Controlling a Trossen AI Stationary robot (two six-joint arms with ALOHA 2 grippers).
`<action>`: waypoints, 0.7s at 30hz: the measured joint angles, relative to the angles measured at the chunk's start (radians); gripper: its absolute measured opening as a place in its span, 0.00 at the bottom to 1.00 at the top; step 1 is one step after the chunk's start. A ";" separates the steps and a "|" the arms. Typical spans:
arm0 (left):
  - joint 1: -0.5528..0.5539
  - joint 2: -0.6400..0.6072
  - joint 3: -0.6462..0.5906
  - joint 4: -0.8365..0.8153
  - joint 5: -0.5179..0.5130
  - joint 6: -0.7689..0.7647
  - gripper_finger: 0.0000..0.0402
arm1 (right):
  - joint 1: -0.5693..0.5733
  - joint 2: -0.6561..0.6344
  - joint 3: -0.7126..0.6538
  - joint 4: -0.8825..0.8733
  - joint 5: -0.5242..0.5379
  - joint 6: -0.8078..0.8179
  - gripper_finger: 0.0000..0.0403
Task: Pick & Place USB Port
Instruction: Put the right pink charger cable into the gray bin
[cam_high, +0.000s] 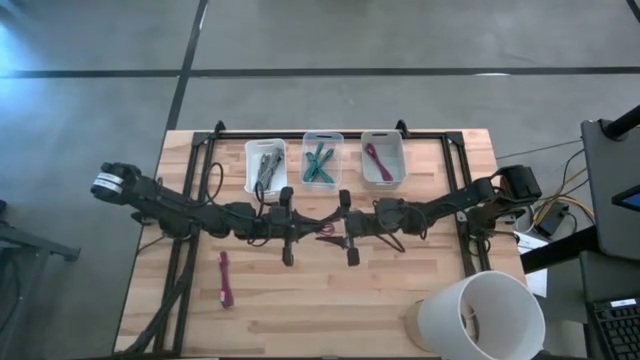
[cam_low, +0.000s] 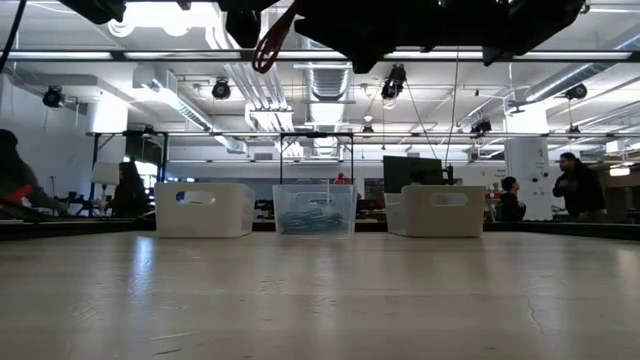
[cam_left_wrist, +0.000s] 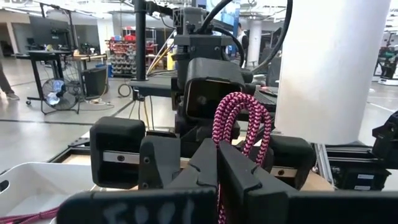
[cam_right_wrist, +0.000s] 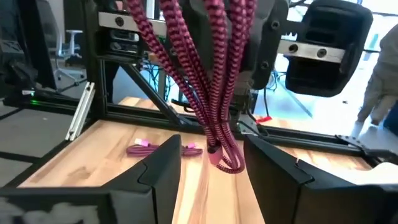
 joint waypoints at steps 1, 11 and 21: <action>0.000 0.000 0.000 0.000 0.000 0.000 0.00 | 0.000 0.000 0.000 0.006 0.000 -0.005 0.43; 0.002 0.005 0.000 0.001 -0.028 0.009 0.00 | 0.000 0.000 0.044 0.002 0.001 -0.015 0.43; 0.002 0.005 -0.002 0.000 -0.031 0.012 0.00 | 0.000 0.000 0.046 -0.053 0.004 0.008 0.25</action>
